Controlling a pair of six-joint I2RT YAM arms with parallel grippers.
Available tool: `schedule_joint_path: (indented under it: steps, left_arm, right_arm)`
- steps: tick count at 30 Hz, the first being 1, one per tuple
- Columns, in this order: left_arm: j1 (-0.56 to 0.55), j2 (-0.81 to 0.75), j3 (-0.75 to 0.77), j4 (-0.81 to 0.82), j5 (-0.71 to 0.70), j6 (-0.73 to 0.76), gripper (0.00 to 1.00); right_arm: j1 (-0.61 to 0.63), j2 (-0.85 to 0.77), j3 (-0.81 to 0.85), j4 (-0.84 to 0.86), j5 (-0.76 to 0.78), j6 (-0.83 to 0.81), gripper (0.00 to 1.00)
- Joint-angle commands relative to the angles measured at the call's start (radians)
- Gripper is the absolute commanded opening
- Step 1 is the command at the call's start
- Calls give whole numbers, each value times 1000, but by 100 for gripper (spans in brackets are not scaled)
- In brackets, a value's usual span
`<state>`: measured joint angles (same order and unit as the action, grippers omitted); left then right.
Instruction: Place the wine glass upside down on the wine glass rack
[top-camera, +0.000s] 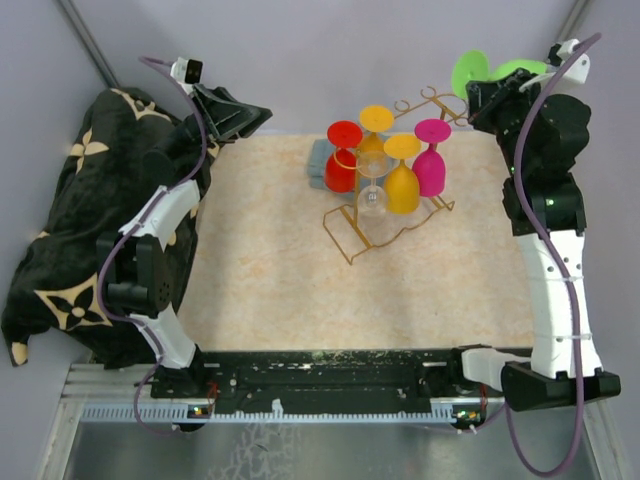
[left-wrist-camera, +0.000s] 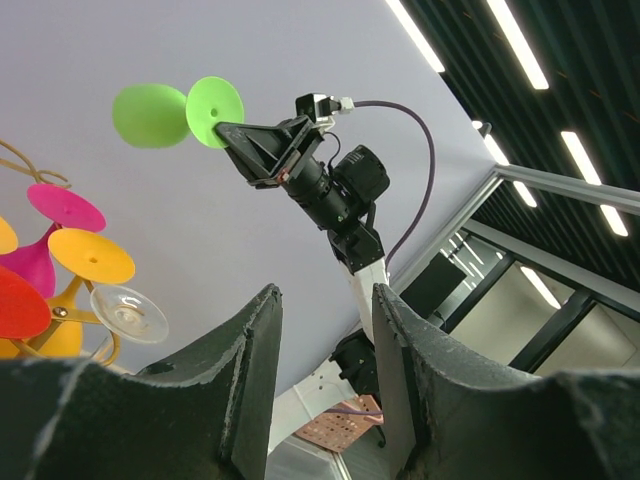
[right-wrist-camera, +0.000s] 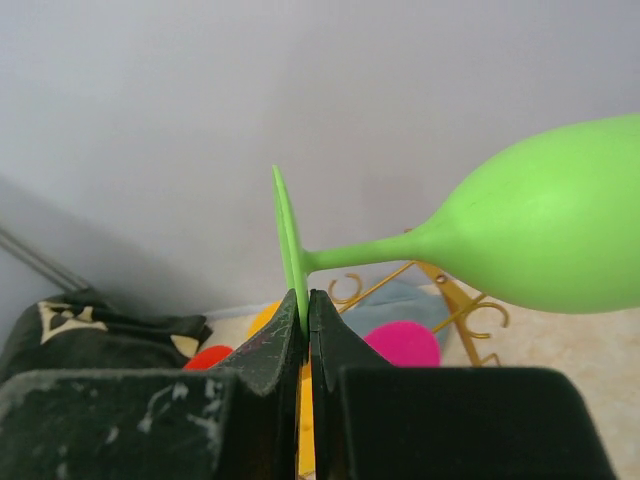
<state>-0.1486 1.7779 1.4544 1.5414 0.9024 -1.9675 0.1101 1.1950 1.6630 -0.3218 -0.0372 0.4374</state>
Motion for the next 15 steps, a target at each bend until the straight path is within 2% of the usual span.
schedule_joint_path:
  steps: [1,9,15]
  left_arm:
    - [-2,-41,-2,198,14,-8,47]
    - [-2,-49,-12,203,19,-10,47]
    - [0,-55,-27,203,23,-10,47]
  right_arm:
    - [-42,-30,8,20,69,-15,0]
    - [-148,15,-22,-18,18,89,0]
    - [-185,47,-25,-63,8,130,0]
